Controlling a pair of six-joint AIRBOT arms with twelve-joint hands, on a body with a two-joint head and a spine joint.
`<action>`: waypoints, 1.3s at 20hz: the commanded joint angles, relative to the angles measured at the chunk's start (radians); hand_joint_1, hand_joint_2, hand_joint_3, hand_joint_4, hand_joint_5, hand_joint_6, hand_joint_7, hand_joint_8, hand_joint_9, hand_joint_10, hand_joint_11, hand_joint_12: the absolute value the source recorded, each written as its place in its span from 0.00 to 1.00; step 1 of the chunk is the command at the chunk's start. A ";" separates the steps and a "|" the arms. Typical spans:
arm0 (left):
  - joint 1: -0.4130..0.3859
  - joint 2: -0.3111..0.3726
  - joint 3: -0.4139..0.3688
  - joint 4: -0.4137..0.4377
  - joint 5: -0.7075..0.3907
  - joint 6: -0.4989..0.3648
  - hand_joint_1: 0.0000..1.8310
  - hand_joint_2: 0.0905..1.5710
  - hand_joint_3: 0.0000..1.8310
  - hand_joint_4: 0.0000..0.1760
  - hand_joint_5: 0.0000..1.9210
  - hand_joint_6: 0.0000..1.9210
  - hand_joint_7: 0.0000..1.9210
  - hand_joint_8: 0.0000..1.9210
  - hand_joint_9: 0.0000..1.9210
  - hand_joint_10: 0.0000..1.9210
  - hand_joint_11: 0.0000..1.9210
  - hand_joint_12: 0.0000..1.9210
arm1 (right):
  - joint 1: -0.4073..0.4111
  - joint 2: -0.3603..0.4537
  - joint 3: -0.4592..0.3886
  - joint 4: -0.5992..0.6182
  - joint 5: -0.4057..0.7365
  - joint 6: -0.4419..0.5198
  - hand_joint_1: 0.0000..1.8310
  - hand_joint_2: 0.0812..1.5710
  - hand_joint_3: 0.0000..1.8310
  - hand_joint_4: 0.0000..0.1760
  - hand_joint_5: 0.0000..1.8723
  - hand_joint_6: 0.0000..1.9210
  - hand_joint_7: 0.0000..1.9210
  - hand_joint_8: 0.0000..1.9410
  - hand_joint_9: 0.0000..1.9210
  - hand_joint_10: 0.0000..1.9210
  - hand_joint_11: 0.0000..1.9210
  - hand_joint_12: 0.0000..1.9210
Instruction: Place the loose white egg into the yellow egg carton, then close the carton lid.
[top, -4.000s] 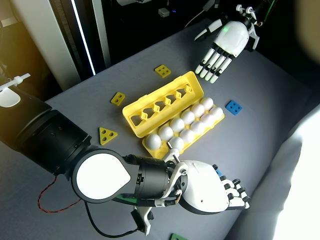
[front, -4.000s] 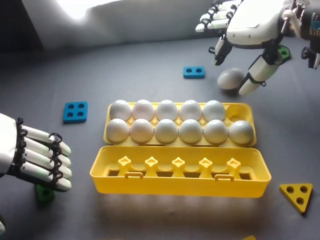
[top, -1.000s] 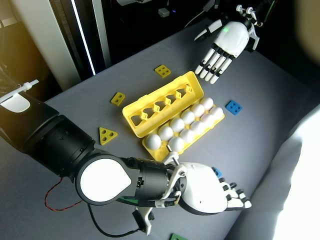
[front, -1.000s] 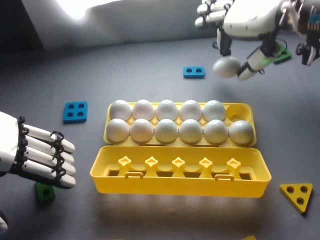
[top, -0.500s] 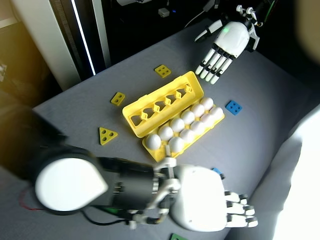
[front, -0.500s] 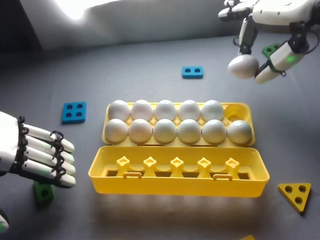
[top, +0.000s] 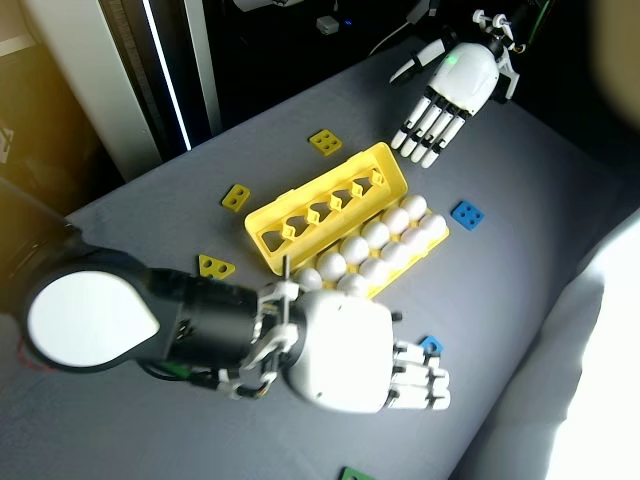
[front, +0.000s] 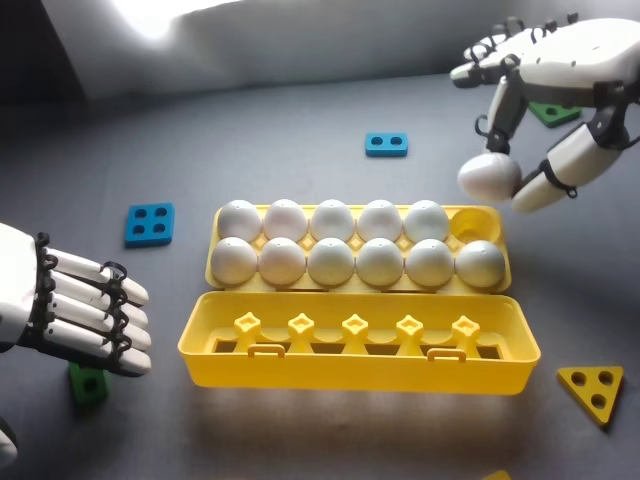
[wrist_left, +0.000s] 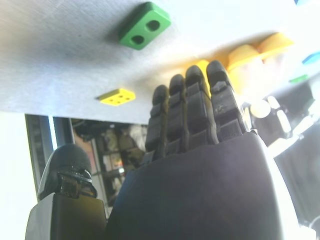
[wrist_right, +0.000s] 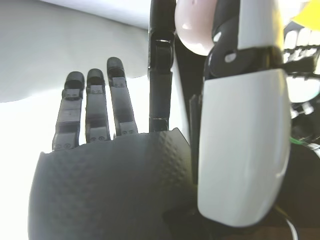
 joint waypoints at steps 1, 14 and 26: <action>-0.003 0.018 0.007 -0.058 -0.050 -0.004 0.00 0.72 0.00 0.00 0.08 0.00 0.08 0.00 0.08 0.00 0.00 0.10 | 0.004 0.012 -0.007 0.041 0.066 0.010 0.60 0.61 0.00 1.00 0.68 0.25 0.09 0.01 0.01 0.00 0.00 0.00; -0.003 0.017 0.007 -0.058 -0.049 -0.006 0.00 0.72 0.00 0.00 0.07 0.00 0.07 0.00 0.07 0.00 0.00 0.09 | -0.004 0.031 -0.040 0.048 0.063 0.010 0.60 0.62 0.00 1.00 0.67 0.27 0.08 0.00 0.01 0.00 0.00 0.00; -0.003 0.016 0.007 -0.057 -0.049 -0.007 0.00 0.72 0.00 0.00 0.07 0.00 0.07 0.00 0.07 0.00 0.00 0.09 | -0.004 0.033 -0.040 0.046 0.063 0.002 0.59 0.62 0.00 1.00 0.65 0.30 0.08 0.00 0.00 0.00 0.00 0.00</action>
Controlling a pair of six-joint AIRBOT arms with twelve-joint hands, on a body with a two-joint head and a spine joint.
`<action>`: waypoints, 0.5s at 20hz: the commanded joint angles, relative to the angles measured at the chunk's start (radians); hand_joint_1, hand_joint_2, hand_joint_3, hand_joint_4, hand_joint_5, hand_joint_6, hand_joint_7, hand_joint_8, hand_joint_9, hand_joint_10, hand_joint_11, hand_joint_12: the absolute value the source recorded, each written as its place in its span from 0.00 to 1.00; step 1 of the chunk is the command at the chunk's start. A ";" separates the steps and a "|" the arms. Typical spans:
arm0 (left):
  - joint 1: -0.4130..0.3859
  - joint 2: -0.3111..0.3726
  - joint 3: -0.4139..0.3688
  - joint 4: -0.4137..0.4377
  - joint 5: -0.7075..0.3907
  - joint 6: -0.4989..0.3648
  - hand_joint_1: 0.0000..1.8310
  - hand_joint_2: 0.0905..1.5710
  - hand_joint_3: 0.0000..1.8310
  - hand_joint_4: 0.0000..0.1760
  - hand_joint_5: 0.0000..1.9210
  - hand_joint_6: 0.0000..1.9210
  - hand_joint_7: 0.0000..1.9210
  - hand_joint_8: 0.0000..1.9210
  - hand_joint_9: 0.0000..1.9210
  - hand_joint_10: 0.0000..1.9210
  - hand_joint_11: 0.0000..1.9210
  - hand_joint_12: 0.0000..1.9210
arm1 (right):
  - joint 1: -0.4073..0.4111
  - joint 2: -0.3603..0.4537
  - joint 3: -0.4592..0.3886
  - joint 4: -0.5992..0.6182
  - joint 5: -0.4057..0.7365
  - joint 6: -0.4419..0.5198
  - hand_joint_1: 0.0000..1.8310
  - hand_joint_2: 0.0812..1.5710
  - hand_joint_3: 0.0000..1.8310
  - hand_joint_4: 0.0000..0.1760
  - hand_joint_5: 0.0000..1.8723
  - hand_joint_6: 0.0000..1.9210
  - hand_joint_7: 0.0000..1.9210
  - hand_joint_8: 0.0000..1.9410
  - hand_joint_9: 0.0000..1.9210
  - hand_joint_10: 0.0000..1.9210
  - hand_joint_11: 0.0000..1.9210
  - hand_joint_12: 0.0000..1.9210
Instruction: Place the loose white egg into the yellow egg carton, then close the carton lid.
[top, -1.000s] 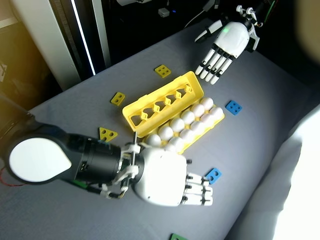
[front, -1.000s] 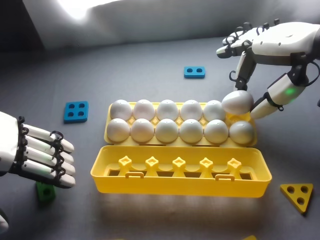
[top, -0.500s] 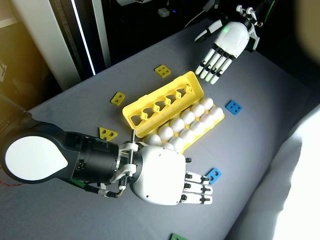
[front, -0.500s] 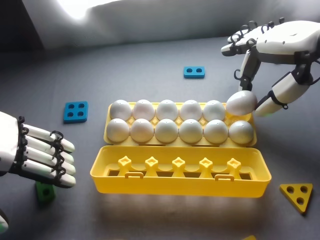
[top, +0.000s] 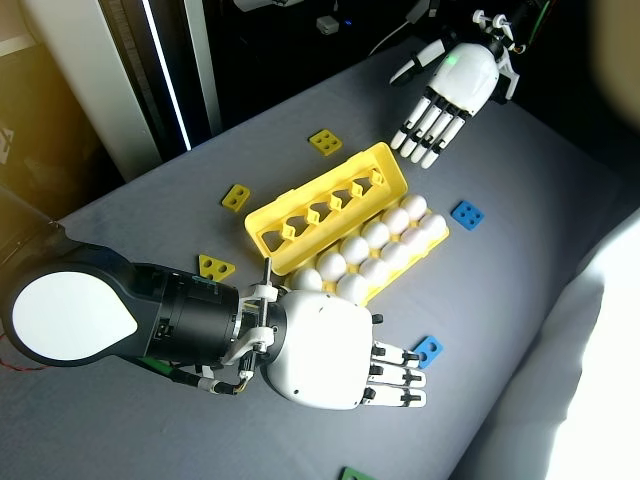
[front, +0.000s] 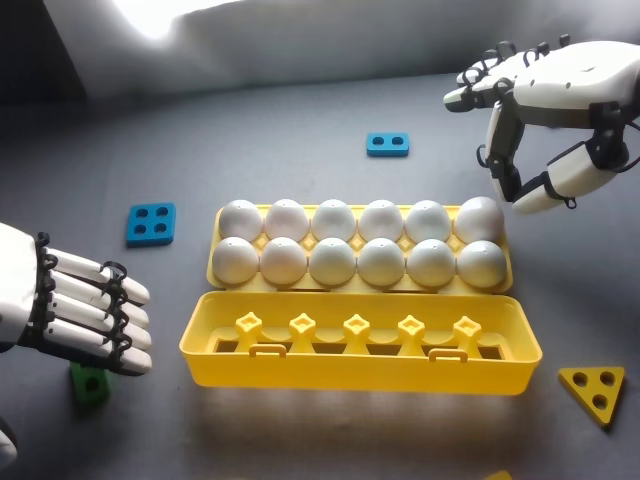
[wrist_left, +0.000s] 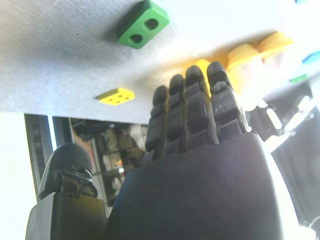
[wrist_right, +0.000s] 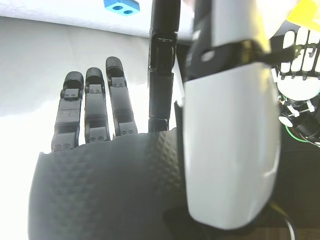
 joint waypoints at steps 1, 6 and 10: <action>-0.003 0.016 0.007 -0.057 -0.050 -0.005 0.00 0.72 0.00 0.00 0.07 0.00 0.07 0.00 0.07 0.00 0.00 0.09 | 0.007 0.017 0.003 0.034 0.060 0.003 0.59 0.62 0.00 1.00 0.65 0.30 0.08 0.00 0.00 0.00 0.00 0.00; -0.001 0.016 0.007 -0.053 -0.053 -0.005 0.00 0.73 0.00 0.00 0.07 0.00 0.08 0.00 0.07 0.00 0.01 0.09 | 0.008 0.020 0.003 0.034 0.061 -0.003 0.58 0.63 0.00 1.00 0.63 0.33 0.07 0.00 0.00 0.00 0.00 0.00; 0.018 0.021 -0.007 -0.050 -0.055 -0.005 0.00 0.73 0.00 0.00 0.08 0.00 0.08 0.00 0.08 0.00 0.00 0.10 | 0.028 0.056 -0.006 -0.017 0.089 -0.021 0.43 0.51 0.00 1.00 0.52 0.00 0.05 0.00 0.00 0.00 0.00 0.00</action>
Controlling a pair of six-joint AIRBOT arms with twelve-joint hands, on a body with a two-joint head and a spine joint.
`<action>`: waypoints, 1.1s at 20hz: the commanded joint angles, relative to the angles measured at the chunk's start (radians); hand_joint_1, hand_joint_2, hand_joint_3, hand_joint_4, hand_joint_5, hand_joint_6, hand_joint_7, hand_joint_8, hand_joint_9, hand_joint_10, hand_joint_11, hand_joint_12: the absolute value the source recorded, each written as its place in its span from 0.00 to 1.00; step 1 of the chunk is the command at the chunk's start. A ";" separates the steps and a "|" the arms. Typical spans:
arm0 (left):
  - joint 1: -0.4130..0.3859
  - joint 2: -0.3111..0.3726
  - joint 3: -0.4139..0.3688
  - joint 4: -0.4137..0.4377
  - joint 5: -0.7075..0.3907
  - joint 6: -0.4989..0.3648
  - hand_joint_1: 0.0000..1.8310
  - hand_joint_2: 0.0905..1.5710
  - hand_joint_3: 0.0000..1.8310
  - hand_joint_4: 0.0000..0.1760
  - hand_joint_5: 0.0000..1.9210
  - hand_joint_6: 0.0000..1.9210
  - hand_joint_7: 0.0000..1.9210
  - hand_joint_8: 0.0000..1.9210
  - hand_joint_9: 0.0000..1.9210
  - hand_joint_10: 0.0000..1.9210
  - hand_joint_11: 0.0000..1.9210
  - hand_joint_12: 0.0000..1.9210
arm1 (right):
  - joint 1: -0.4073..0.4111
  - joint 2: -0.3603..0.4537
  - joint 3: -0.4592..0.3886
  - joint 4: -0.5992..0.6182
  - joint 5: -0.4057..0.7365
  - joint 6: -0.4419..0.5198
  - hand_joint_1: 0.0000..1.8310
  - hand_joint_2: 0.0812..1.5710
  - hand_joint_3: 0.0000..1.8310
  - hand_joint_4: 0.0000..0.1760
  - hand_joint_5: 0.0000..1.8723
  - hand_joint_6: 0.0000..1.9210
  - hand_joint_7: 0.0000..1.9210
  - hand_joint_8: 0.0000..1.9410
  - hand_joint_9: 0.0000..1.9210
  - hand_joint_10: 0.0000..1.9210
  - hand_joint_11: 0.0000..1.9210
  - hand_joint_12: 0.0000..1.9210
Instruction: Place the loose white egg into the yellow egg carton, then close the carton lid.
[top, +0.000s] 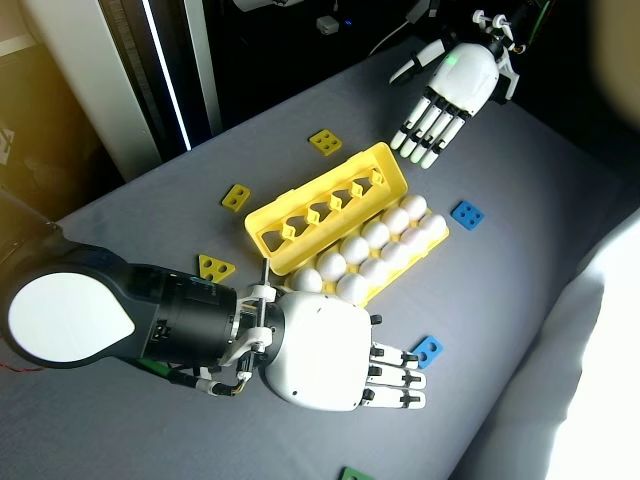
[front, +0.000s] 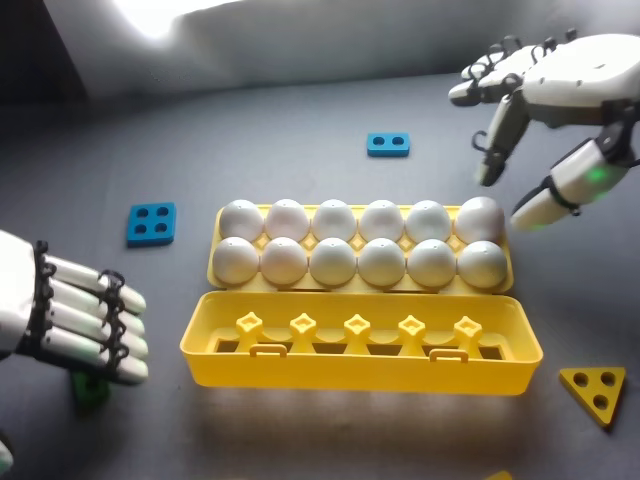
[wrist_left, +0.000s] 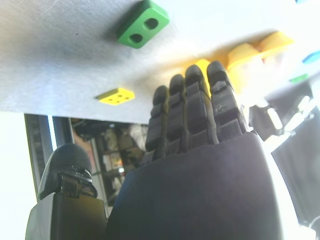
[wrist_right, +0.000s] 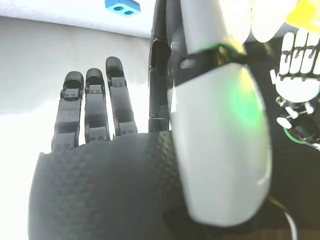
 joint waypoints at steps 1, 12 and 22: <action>0.001 0.018 0.002 -0.058 -0.056 -0.004 0.00 0.73 0.00 0.00 0.08 0.00 0.08 0.00 0.08 0.00 0.00 0.10 | 0.020 0.028 -0.001 0.023 0.069 0.004 0.43 0.51 0.00 1.00 0.52 0.00 0.05 0.00 0.00 0.00 0.00 0.00; 0.027 0.021 -0.084 -0.056 -0.003 0.021 0.00 0.71 0.00 0.00 0.07 0.00 0.07 0.00 0.07 0.00 0.00 0.09 | -0.016 0.480 -0.438 -0.343 0.147 0.323 0.36 0.49 0.00 1.00 0.41 0.00 0.06 0.00 0.00 0.00 0.00 0.00; 0.027 0.026 -0.147 -0.040 0.044 0.028 0.00 0.72 0.00 0.00 0.08 0.00 0.08 0.00 0.08 0.00 0.00 0.10 | 0.010 0.705 -0.569 -0.457 0.189 0.629 0.29 0.49 0.00 1.00 0.18 0.00 0.02 0.00 0.00 0.00 0.00 0.00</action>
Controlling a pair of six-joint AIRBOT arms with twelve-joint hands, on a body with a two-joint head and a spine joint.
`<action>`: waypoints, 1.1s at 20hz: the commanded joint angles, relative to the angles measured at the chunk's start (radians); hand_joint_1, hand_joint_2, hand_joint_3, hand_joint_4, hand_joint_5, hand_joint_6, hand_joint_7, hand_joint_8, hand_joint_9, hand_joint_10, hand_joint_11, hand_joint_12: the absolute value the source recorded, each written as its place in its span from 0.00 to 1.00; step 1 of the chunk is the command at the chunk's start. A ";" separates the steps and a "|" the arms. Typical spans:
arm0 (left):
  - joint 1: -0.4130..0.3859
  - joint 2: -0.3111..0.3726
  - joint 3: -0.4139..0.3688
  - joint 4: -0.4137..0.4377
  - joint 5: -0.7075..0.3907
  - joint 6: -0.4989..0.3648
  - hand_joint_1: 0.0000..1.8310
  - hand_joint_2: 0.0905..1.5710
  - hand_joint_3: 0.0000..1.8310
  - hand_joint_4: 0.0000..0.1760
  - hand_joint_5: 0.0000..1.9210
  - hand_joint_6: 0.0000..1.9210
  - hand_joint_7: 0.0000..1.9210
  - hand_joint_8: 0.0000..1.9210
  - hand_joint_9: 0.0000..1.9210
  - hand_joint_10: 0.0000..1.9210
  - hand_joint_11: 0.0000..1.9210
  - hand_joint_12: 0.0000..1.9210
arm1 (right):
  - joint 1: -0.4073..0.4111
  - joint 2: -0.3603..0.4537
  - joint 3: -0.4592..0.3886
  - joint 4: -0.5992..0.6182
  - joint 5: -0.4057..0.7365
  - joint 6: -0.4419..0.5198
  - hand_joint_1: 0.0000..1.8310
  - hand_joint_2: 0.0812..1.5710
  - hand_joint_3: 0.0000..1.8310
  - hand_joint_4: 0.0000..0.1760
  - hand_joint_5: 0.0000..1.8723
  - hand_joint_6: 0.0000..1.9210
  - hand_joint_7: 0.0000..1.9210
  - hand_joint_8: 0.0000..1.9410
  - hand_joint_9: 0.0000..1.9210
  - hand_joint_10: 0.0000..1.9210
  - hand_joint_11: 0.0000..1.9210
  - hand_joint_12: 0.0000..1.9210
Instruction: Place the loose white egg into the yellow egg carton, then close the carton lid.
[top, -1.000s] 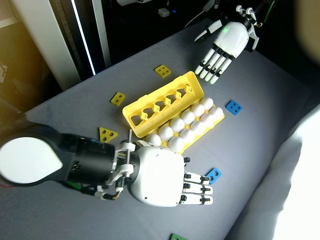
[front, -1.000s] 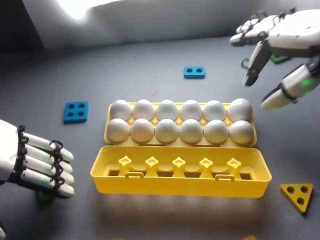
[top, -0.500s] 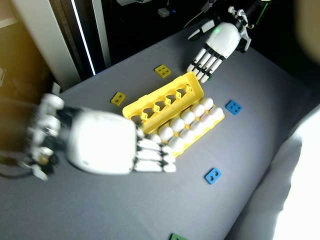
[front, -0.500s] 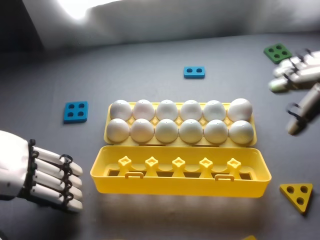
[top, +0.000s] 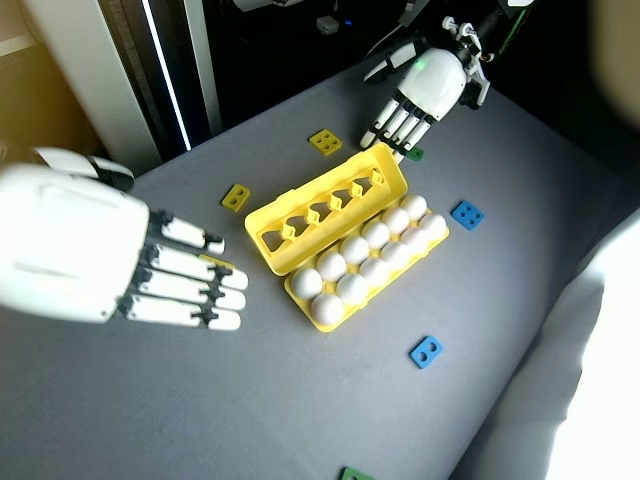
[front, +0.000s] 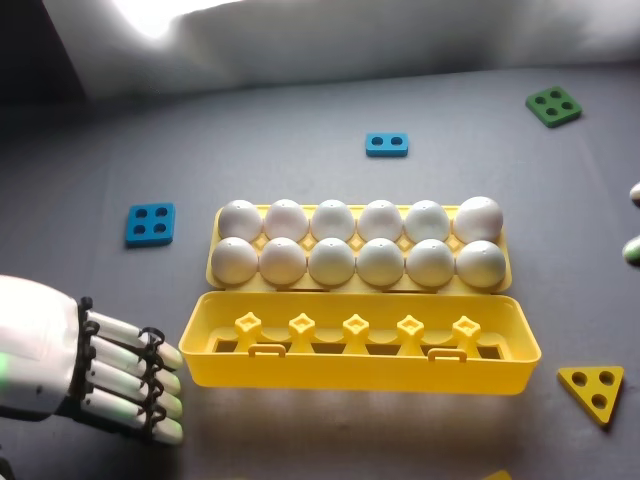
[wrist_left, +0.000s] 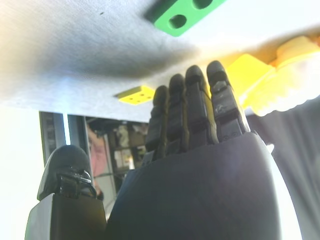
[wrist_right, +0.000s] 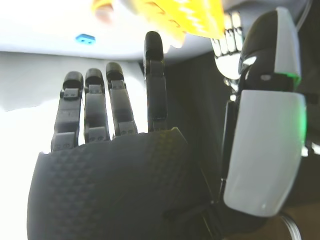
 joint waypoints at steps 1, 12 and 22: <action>0.000 0.018 -0.001 -0.053 -0.047 0.001 0.00 0.72 0.00 0.00 0.08 0.00 0.09 0.00 0.08 0.00 0.00 0.10 | 0.019 0.017 -0.004 0.059 0.012 0.019 0.31 0.49 0.00 1.00 0.18 0.00 0.02 0.00 0.00 0.00 0.00 0.00; -0.018 0.013 -0.044 -0.053 -0.006 0.000 0.00 0.72 0.00 0.00 0.08 0.00 0.09 0.00 0.08 0.00 0.00 0.10 | 0.021 0.050 -0.091 -0.049 -0.036 0.031 0.28 0.49 0.00 0.80 0.11 0.00 0.01 0.00 0.00 0.00 0.00 0.00; -0.040 0.005 -0.070 -0.054 0.025 -0.013 0.00 0.73 0.00 0.00 0.07 0.00 0.08 0.00 0.07 0.00 0.00 0.09 | 0.025 0.050 -0.101 -0.049 -0.047 0.030 0.28 0.50 0.00 0.12 0.08 0.00 0.03 0.01 0.00 0.00 0.00 0.00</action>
